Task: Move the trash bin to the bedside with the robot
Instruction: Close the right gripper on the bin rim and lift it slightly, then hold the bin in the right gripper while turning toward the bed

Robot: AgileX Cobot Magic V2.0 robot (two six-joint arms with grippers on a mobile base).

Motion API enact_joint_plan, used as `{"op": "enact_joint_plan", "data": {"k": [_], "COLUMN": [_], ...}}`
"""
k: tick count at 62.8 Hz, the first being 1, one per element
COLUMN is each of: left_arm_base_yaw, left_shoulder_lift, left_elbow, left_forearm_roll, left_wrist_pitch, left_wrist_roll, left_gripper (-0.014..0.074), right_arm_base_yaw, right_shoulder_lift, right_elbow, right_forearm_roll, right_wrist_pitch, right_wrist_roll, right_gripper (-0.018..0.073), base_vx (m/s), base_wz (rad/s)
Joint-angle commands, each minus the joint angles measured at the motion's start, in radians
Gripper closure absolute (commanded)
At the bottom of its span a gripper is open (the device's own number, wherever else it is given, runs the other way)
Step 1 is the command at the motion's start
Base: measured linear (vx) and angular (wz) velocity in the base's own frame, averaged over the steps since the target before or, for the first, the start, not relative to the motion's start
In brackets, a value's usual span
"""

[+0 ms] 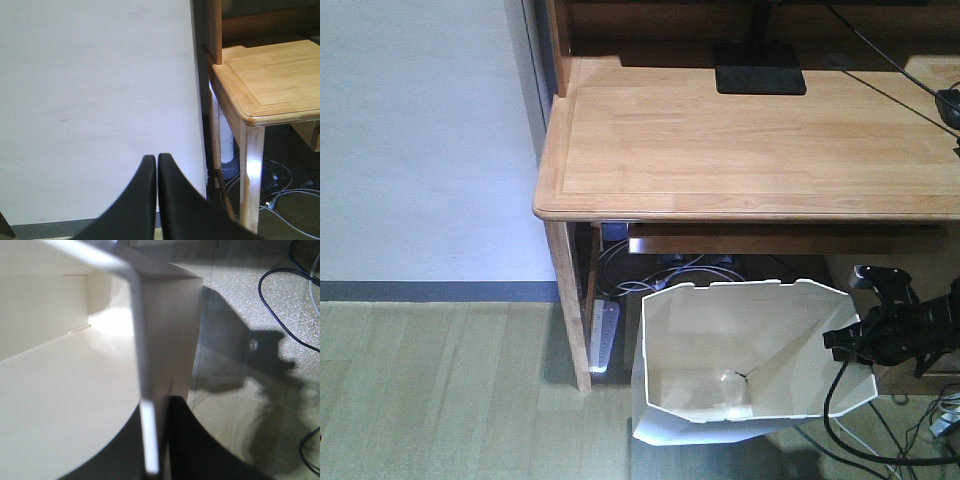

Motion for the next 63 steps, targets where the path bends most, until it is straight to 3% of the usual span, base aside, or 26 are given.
{"op": "enact_joint_plan", "data": {"k": [1, 27, 63], "left_arm_base_yaw": [-0.006, -0.006, -0.006], "left_shoulder_lift": [-0.010, -0.010, -0.010], "left_elbow": [0.029, 0.029, 0.029], "left_forearm_roll": [-0.001, -0.001, -0.001], "left_wrist_pitch": [-0.073, -0.073, -0.073], "left_wrist_roll": [-0.008, -0.008, -0.008], "left_gripper": [0.0602, 0.0602, 0.0602], "right_arm_base_yaw": [-0.003, -0.003, -0.004], "right_shoulder_lift": [-0.066, -0.066, -0.066], "right_elbow": [-0.010, -0.010, -0.010], "right_forearm_roll": [0.033, 0.033, 0.033], "right_wrist_pitch": [0.195, 0.195, 0.195], "right_wrist_roll": [0.005, 0.005, 0.005], "right_gripper": [0.0566, 0.0566, 0.0566], "base_vx": [0.00, -0.05, -0.07], "base_wz": [0.01, 0.21, 0.56]}}
